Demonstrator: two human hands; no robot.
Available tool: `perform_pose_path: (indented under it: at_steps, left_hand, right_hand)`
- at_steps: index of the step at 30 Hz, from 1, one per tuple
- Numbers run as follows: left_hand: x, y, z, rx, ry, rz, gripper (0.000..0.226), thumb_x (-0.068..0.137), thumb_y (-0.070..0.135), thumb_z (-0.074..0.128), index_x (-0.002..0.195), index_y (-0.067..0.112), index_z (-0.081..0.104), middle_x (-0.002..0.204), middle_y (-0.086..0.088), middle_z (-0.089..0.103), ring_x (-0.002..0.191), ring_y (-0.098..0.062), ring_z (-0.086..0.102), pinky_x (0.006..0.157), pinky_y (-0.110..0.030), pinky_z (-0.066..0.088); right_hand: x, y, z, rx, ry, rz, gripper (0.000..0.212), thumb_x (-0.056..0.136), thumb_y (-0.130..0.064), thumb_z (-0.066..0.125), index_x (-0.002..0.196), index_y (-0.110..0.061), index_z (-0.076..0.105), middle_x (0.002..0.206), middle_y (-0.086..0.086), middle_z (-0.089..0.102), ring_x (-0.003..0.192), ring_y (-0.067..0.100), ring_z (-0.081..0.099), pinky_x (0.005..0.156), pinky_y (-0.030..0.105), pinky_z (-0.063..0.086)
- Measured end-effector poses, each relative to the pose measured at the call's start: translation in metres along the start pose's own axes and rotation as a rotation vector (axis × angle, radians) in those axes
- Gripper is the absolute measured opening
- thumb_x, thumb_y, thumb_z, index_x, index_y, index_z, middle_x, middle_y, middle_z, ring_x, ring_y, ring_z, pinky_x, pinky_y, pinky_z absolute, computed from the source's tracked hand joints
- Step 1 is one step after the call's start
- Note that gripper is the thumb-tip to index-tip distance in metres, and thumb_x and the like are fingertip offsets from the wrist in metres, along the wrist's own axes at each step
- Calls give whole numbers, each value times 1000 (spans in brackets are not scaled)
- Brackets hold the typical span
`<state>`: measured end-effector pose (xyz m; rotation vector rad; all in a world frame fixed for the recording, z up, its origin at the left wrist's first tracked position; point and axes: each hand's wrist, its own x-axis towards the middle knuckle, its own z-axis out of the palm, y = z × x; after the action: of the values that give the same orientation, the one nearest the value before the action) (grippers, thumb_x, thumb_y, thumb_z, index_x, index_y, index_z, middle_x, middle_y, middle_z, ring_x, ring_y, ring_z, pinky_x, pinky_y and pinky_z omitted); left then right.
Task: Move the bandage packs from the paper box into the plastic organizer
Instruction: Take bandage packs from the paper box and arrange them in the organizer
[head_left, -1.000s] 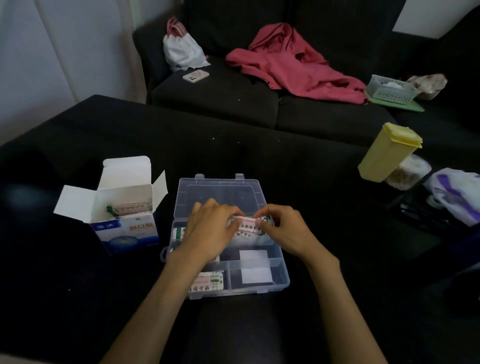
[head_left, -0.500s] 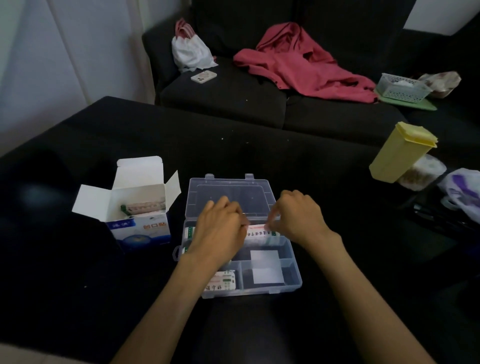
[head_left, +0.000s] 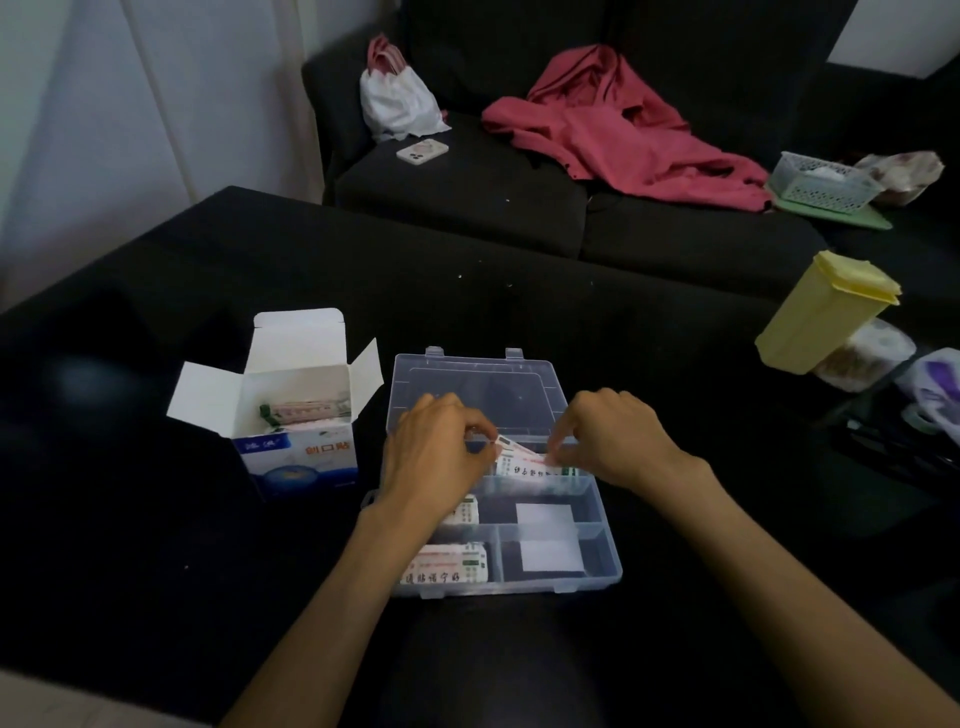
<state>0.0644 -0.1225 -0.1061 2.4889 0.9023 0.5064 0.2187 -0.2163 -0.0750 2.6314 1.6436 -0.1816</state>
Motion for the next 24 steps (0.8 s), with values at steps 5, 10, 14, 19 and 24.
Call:
perform_pose_path:
  at_steps: [5,10,14,19,24]
  left_hand:
    - [1,2,3,25,-20,3,14,88,36,65,100,34,71,92,13,52,96,-9,50,73,-22,44]
    - [1,6,2,139,-50,85,16,89,39,62,98,33,73,88,14,50,88,-5,40,69,-21,37]
    - [0,10,1,146,-42,70,16,88,37,63,101,32,71,102,8,60,97,-9,49,74,-23,43]
    - [1,13,4,145,-103,126,24,93,28,57,115,34,66,106,7,54,100,-11,46,80,-23,41]
    - [-1,11,8,143,-156,135,28,98,27,47,120,32,63,106,5,49,100,-11,42,85,-25,38]
  right_hand:
    - [5,5,8,34,-65,61,22,83,-38,68,98,-22,73,99,-5,69,79,11,61,63,20,46]
    - [10,8,14,40,-166,123,27,83,-40,67,99,-18,70,97,-1,70,81,14,64,69,24,51]
    - [12,7,10,126,-192,108,21,81,-36,71,95,-21,73,101,-4,70,83,13,63,72,26,54]
    - [8,7,3,75,-85,140,21,81,-34,71,98,-21,71,100,-3,68,81,12,62,65,22,50]
    - [12,-2,8,216,-311,140,20,88,-28,64,104,-18,70,107,-2,68,92,13,63,76,23,51]
